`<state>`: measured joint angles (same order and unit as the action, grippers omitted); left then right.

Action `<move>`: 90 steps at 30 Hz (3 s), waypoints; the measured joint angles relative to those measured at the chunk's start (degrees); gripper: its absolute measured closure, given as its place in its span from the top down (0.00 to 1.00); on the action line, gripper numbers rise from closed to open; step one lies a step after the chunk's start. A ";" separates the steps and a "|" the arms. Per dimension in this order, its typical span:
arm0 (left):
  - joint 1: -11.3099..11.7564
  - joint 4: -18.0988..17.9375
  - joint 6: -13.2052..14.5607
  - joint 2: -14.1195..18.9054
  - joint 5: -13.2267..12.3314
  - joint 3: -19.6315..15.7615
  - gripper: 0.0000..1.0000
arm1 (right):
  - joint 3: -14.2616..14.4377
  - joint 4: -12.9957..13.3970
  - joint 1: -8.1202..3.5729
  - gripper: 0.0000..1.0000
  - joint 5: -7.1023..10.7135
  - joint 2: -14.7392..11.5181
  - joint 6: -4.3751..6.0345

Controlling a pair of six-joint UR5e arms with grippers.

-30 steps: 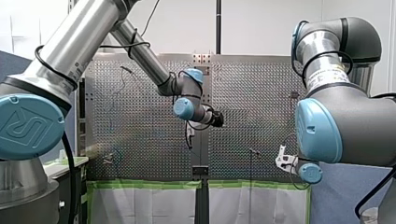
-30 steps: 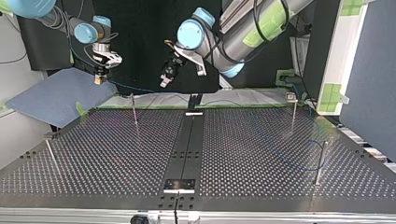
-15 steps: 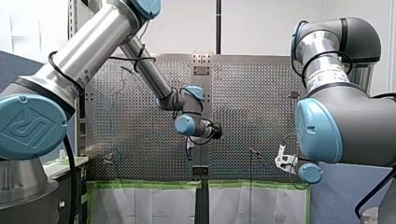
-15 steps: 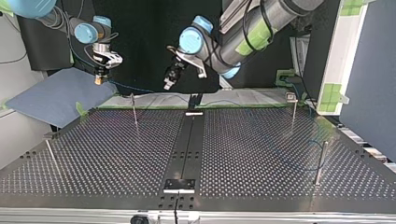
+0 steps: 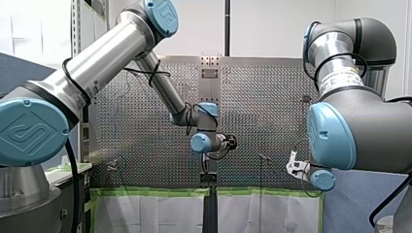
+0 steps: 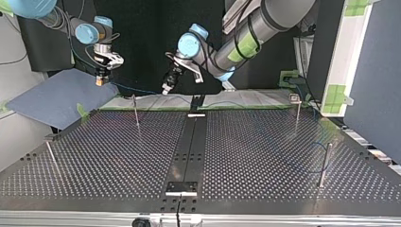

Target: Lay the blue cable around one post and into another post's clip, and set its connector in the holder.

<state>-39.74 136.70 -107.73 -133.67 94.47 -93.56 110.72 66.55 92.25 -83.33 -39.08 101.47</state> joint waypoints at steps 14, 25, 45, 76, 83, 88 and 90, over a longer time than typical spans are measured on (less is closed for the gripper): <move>0.56 -6.75 0.86 -6.77 0.46 0.07 0.96 | -0.01 0.01 0.00 0.00 0.00 0.00 -0.07; 0.31 -9.42 4.48 -12.88 2.56 1.76 0.86 | -0.01 0.13 0.00 0.00 0.00 0.00 -0.03; 0.41 -0.32 13.81 -21.30 5.28 10.22 0.91 | -0.01 0.07 0.08 0.00 0.00 0.00 -0.20; 1.41 5.03 16.23 -21.56 9.14 18.49 0.91 | 0.00 -0.04 0.08 0.00 0.00 0.00 -0.26; 2.34 5.68 13.76 -22.21 8.07 19.25 0.91 | -0.01 0.07 0.08 0.00 0.00 0.00 -0.21; 2.44 7.54 14.51 -24.23 8.26 21.06 0.91 | -0.01 0.09 0.08 0.00 0.00 0.00 -0.20; 2.50 8.47 14.50 -25.19 8.44 22.01 0.91 | -0.01 0.09 0.08 0.00 0.00 0.00 -0.21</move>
<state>-37.24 145.17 -93.23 -158.86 102.91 -71.55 110.71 66.63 92.33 -83.33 -39.08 101.26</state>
